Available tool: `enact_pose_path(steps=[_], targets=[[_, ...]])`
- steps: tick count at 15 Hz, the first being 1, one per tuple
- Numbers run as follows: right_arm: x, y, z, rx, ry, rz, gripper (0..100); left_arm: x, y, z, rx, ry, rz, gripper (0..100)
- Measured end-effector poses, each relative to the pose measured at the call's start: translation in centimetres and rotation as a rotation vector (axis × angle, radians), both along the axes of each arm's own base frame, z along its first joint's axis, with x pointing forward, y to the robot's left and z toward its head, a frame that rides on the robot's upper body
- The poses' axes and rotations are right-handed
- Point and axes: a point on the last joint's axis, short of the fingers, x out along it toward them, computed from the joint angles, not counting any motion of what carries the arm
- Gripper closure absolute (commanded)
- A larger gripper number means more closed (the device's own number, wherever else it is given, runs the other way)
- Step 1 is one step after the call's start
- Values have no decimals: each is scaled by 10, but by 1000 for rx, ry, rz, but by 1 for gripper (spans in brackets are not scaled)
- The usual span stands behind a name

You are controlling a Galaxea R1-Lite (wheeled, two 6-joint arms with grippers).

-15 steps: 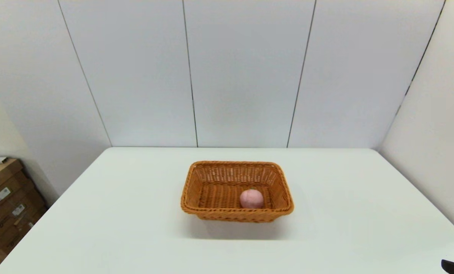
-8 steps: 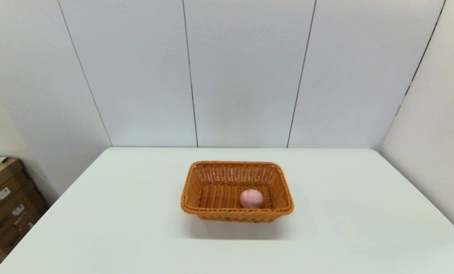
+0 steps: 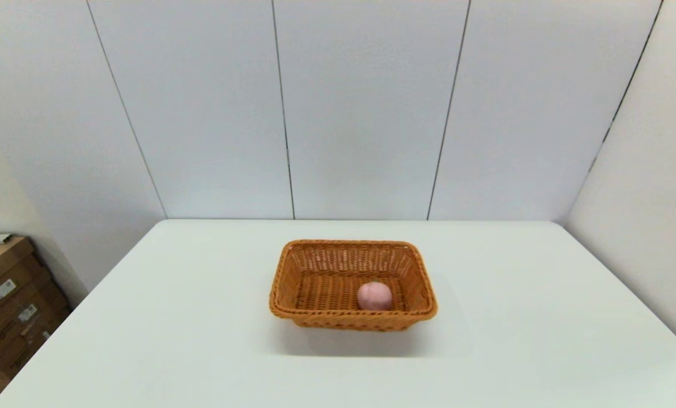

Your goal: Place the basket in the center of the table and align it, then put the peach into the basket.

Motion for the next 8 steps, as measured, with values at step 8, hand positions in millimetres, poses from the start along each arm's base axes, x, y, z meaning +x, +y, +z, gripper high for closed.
enact_pose_path(steps=[8], targets=[[-29,-2,-52,-19,-65,-78,0,0,0,0,0,0,0,0]])
